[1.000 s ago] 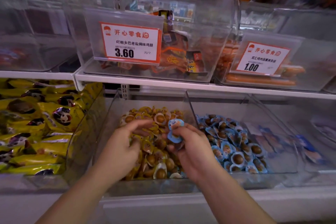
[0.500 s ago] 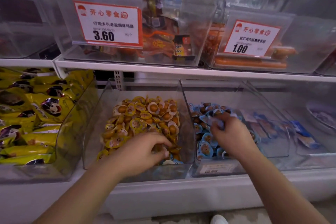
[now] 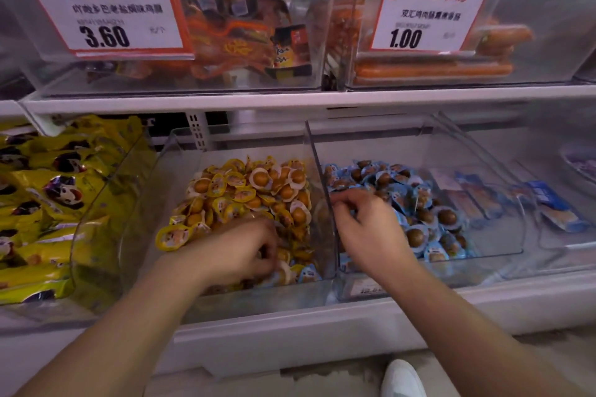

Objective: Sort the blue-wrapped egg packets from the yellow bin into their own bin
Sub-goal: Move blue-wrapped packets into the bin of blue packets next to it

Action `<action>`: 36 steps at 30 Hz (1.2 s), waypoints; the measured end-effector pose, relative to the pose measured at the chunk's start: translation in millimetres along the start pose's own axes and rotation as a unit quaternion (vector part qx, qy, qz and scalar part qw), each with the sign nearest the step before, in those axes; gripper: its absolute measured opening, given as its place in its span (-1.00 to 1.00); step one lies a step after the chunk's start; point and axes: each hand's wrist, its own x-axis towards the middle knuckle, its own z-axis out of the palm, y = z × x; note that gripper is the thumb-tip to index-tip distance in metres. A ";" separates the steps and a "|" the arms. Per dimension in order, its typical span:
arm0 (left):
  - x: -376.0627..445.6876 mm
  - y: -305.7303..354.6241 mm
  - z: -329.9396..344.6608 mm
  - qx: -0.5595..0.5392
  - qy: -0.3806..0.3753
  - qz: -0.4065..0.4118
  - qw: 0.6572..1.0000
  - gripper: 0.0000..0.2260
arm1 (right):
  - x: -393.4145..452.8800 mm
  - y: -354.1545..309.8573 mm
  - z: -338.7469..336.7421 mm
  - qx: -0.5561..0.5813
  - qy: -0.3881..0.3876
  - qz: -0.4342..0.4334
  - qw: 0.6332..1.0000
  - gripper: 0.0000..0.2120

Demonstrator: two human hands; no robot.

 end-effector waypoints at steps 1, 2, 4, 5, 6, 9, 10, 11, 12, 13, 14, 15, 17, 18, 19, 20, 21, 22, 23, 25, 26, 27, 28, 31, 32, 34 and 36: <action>-1.4 -6.2 -4.1 0.000 0.023 -0.028 0.999 -0.87 | -0.5 1.1 -0.4 -0.002 0.000 -0.002 1.000 -0.79; -3.5 -12.1 -8.2 0.004 0.063 -0.056 0.996 -0.87 | -1.0 2.0 -0.6 -0.003 0.001 -0.003 1.000 -0.80; -7.8 -22.3 -14.6 0.041 0.160 -0.097 0.982 -0.87 | -1.7 3.4 -0.3 -0.003 0.003 -0.002 1.000 -0.80; -9.7 -24.6 -16.6 0.063 0.194 -0.112 0.973 -0.88 | -1.5 3.8 -0.2 -0.005 0.003 -0.001 1.000 -0.80; -10.9 -24.5 -17.6 0.084 0.209 -0.128 0.966 -0.88 | -1.2 3.9 0.1 -0.007 0.003 -0.002 1.000 -0.79; -11.2 -16.3 -14.6 0.130 0.191 -0.155 0.961 -0.79 | -0.9 3.0 1.2 -0.013 0.001 -0.001 1.000 -0.79; -11.7 -12.1 -13.5 0.134 0.187 -0.152 0.961 -0.76 | -0.6 2.7 1.7 -0.015 0.001 0.001 1.000 -0.79; -12.5 -7.7 -13.0 0.133 0.194 -0.139 0.962 -0.74 | -0.4 2.5 1.9 -0.017 0.003 0.002 1.000 -0.78; -14.1 -2.1 -12.8 0.125 0.209 -0.111 0.963 -0.74 | -0.1 2.2 2.4 -0.018 0.006 0.002 1.000 -0.78; -15.9 5.2 -12.6 0.108 0.225 -0.071 0.966 -0.76 | -0.2 2.0 3.0 -0.020 0.008 0.002 1.000 -0.77; -16.7 13.0 -11.7 0.076 0.223 -0.030 0.971 -0.80 | -0.3 1.6 3.5 -0.023 0.010 0.004 1.000 -0.77; -17.1 20.7 -10.0 0.031 0.189 -0.004 0.981 -0.84 | -0.6 1.6 4.1 -0.026 0.011 0.005 1.000 -0.77; -13.6 32.1 -7.1 -0.062 0.044 -0.014 0.997 -0.83 | -1.4 1.9 4.9 -0.029 0.014 0.005 0.999 -0.77; -11.5 33.8 -6.5 -0.090 -0.020 -0.034 0.995 -0.79 | -1.6 2.1 5.2 -0.030 0.014 0.005 0.999 -0.77; -10.1 32.9 -6.8 -0.091 -0.054 -0.049 0.993 -0.75 | -1.7 2.3 5.2 -0.030 0.014 0.005 0.999 -0.77; -9.5 30.4 -7.6 -0.065 -0.064 -0.058 0.994 -0.69 | -1.4 2.4 5.2 -0.029 0.013 0.004 0.999 -0.77; -9.3 27.0 -7.8 -0.011 -0.059 -0.062 0.996 -0.62 | -1.3 2.5 4.9 -0.029 0.013 0.004 0.999 -0.77; -9.2 24.1 -6.7 0.058 -0.049 -0.064 0.995 -0.54 | -1.3 2.5 4.5 -0.028 0.014 0.005 1.000 -0.77; -9.1 22.5 -4.9 0.120 -0.040 -0.064 0.990 -0.48 | -1.5 2.5 4.2 -0.027 0.014 0.005 1.000 -0.77; -6.4 22.0 0.9 0.179 -0.032 -0.062 0.981 -0.45 | -2.0 2.2 3.8 -0.025 0.015 0.003 1.000 -0.77; -3.6 22.3 4.2 0.187 -0.035 -0.061 0.980 -0.45 | -2.2 2.2 3.7 -0.025 0.015 0.003 1.000 -0.77; -1.2 22.9 6.7 0.188 -0.039 -0.059 0.980 -0.45 | -2.3 2.2 3.7 -0.026 0.014 0.002 1.000 -0.77; 1.0 23.4 7.8 0.187 -0.046 -0.056 0.980 -0.44 | -2.3 2.1 3.7 -0.027 0.014 0.001 1.000 -0.77; 4.7 23.1 6.9 0.157 -0.065 -0.034 0.985 -0.43 | -2.4 2.2 3.4 -0.025 0.008 -0.001 1.000 -0.77; 4.7 23.1 6.4 0.121 -0.068 -0.031 0.990 -0.44 | -2.3 2.4 3.4 -0.024 0.005 -0.002 1.000 -0.77; 3.2 23.3 6.0 0.034 -0.078 -0.032 0.996 -0.48 | -2.0 3.0 3.6 -0.025 -0.001 0.000 1.000 -0.76; 0.9 23.4 6.3 -0.030 -0.083 -0.022 0.996 -0.55 | -1.3 3.8 3.9 -0.024 -0.002 -0.003 1.000 -0.76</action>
